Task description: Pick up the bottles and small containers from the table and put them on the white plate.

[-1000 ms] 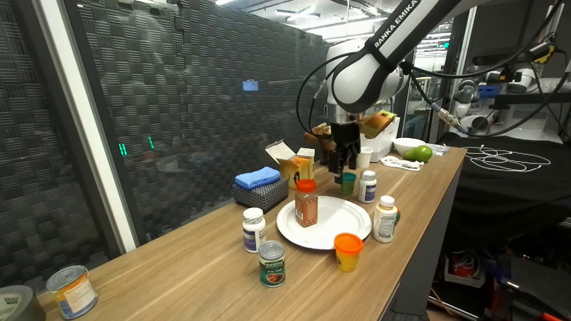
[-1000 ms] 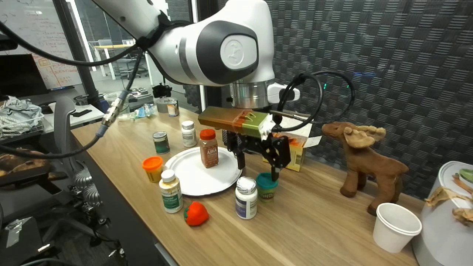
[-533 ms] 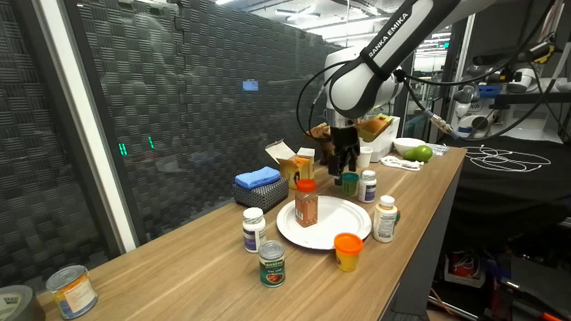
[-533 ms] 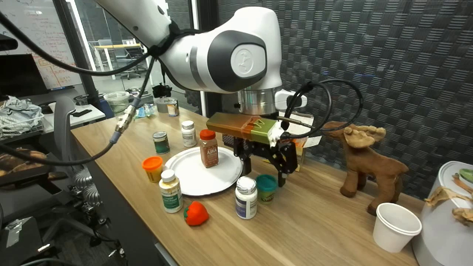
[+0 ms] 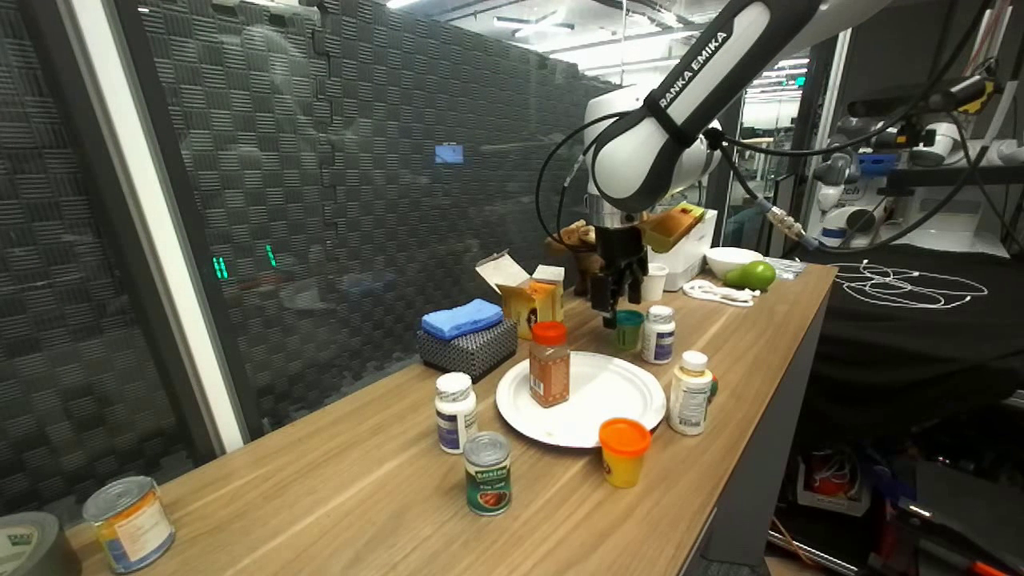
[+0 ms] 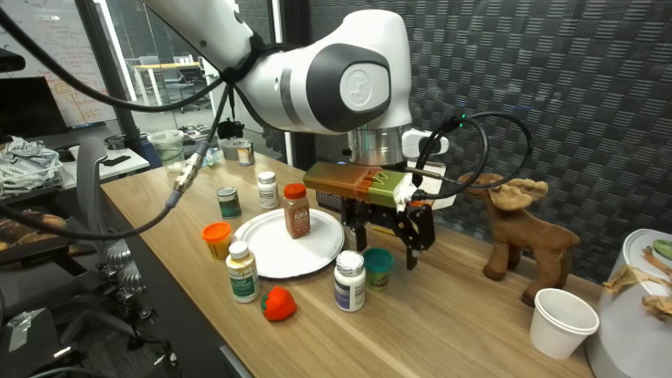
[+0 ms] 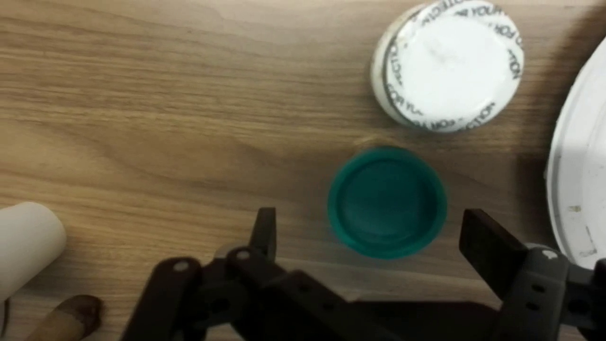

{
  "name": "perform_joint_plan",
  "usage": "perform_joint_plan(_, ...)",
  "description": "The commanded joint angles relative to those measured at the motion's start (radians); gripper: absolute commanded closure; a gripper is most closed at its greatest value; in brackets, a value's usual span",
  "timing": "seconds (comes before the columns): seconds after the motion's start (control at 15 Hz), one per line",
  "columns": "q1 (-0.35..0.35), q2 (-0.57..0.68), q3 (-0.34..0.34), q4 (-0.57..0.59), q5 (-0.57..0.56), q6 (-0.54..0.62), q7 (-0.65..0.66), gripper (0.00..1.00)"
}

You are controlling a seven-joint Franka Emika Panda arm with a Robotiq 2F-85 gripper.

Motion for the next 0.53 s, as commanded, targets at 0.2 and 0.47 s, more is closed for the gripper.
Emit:
perform_joint_plan(0.2, 0.003, 0.022, -0.020, 0.031, -0.049, -0.073, 0.020, 0.27)
perform_joint_plan(0.47, -0.001, 0.018, -0.020, 0.035, -0.044, -0.084, 0.017, 0.60)
